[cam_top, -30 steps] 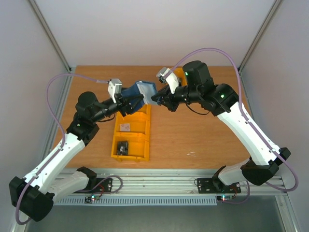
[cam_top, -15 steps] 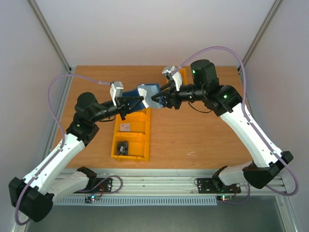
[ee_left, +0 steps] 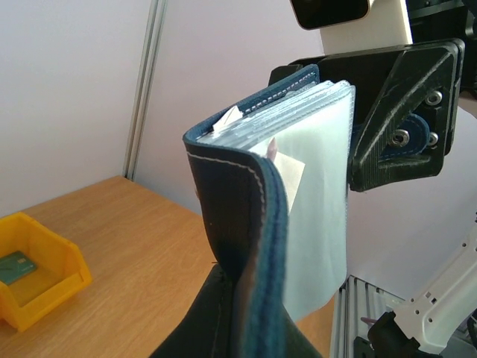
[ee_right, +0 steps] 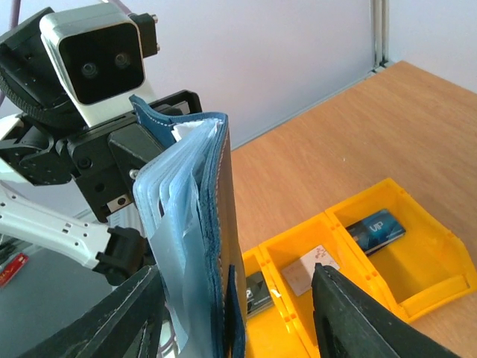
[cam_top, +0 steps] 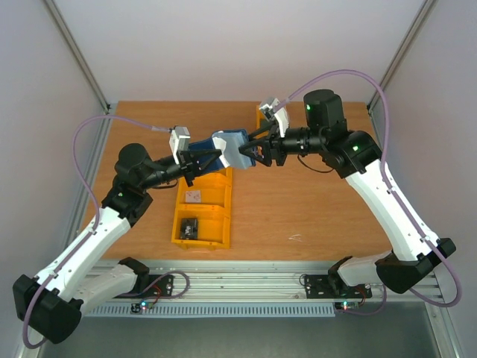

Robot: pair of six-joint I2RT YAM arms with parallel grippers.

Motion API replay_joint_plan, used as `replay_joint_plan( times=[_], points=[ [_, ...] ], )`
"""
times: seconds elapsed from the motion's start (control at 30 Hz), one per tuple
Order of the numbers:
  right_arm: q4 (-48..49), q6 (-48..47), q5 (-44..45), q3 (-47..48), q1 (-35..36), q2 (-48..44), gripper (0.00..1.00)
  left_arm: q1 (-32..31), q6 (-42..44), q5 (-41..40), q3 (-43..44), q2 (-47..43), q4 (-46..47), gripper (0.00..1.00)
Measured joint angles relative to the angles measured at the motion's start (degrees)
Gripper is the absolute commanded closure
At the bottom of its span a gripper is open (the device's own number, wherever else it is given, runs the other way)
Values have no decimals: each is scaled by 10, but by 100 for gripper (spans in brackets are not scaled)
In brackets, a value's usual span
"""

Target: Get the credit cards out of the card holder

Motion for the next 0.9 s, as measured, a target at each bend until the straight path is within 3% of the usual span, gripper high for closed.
replay_joint_plan(
  times=[0.9],
  points=[
    [-55,-27,80,20,14,10,42,0,2,8,0,0,-2,100]
  ],
)
